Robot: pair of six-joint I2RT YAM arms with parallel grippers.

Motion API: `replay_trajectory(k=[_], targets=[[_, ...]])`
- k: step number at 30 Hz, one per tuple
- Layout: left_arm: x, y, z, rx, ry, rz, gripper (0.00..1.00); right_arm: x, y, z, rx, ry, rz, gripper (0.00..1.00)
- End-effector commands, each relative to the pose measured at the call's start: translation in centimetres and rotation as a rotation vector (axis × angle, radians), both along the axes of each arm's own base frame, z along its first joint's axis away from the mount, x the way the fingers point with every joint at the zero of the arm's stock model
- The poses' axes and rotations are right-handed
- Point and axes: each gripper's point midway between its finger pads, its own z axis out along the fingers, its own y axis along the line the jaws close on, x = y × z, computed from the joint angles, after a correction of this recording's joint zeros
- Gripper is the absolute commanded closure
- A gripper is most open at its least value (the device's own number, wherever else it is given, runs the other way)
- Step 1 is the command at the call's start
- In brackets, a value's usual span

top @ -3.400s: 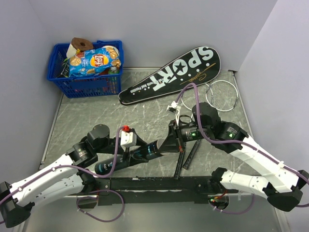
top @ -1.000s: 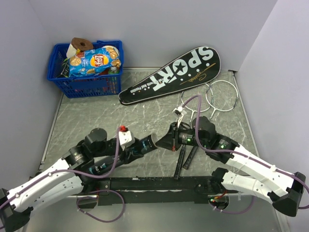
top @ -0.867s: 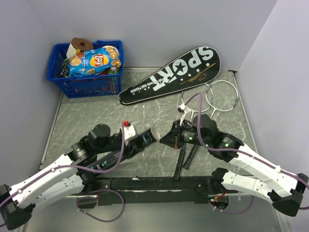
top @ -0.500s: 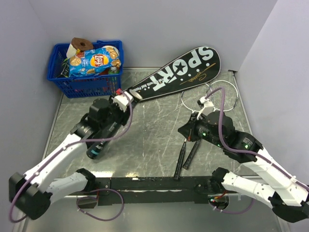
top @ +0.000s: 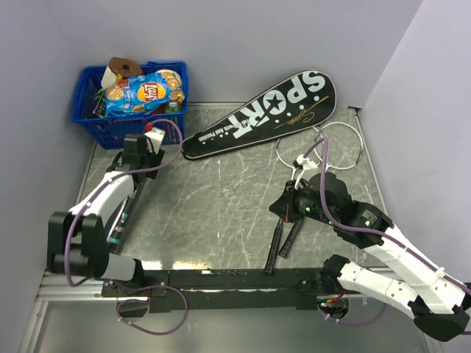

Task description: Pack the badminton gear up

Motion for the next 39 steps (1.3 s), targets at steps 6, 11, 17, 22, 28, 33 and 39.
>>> replay_trajectory(k=[6, 11, 17, 22, 28, 33, 39], targets=[[2.2, 7.4, -3.8, -0.004, 0.037, 0.299, 0.81, -0.3, 1.2, 0.3, 0.034, 0.004, 0.063, 0.8], [2.5, 10.8, -4.1, 0.007, 0.041, 0.417, 0.04, -0.5, 1.2, -0.2, 0.025, 0.016, 0.073, 0.61], [2.8, 12.1, 0.8, 0.043, -0.051, 0.474, 0.03, -0.2, 1.1, -0.7, 0.012, 0.021, 0.068, 0.55], [2.3, 9.6, 8.7, 0.027, -0.209, 0.412, 0.04, 0.7, 0.8, -1.1, 0.003, 0.034, 0.035, 0.5], [1.8, -3.5, 14.8, -0.07, -0.314, 0.065, 0.04, 3.1, 0.0, -2.0, 0.008, 0.091, -0.057, 0.46], [2.3, -15.5, 14.4, -0.243, -0.266, -0.258, 0.04, 5.4, -1.8, -1.8, 0.013, 0.097, -0.16, 0.44], [6.5, -22.1, 10.3, -0.3, -0.191, -0.391, 0.04, 6.3, -3.5, -1.5, -0.01, 0.08, -0.245, 0.44]])
